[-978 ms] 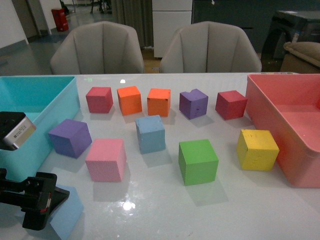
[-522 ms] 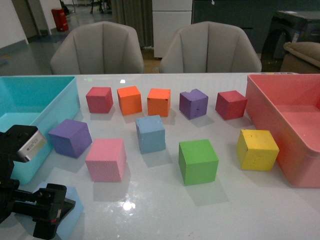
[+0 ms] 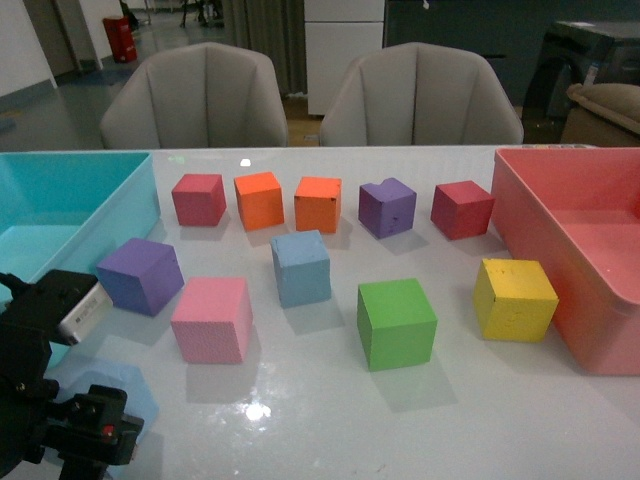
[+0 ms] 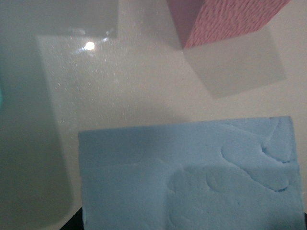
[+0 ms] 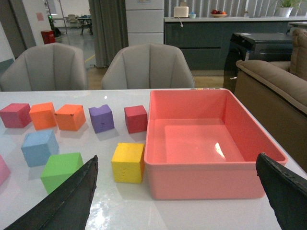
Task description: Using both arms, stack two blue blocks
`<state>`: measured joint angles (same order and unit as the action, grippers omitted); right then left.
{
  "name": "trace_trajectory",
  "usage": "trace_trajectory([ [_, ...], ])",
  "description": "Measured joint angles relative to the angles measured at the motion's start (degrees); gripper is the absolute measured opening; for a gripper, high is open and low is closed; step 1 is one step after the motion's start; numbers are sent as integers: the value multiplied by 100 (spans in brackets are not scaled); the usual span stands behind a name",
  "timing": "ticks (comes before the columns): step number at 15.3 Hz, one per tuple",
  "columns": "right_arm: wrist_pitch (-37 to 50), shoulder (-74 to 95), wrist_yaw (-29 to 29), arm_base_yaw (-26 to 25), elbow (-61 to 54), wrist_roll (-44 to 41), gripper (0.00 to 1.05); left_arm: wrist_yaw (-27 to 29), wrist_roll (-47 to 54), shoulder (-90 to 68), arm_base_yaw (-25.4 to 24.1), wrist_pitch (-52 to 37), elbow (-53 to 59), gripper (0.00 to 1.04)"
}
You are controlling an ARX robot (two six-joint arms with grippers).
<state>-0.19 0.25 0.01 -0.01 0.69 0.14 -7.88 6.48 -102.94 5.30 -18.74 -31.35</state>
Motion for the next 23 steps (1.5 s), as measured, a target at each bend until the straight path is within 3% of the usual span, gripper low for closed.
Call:
trace_trajectory([
  [5, 0, 0, 0, 0, 0, 0, 98, 76, 83, 1320, 704, 765, -417, 52],
  [10, 0, 0, 0, 0, 0, 0, 98, 470, 188, 96, 1565, 1528, -2553, 52],
  [16, 0, 0, 0, 0, 0, 0, 98, 811, -22, -1759, 1685, 2573, -5149, 51],
  [23, 0, 0, -2, 0, 0, 0, 98, 894, -323, -2492, 1615, 3112, -6052, 51],
])
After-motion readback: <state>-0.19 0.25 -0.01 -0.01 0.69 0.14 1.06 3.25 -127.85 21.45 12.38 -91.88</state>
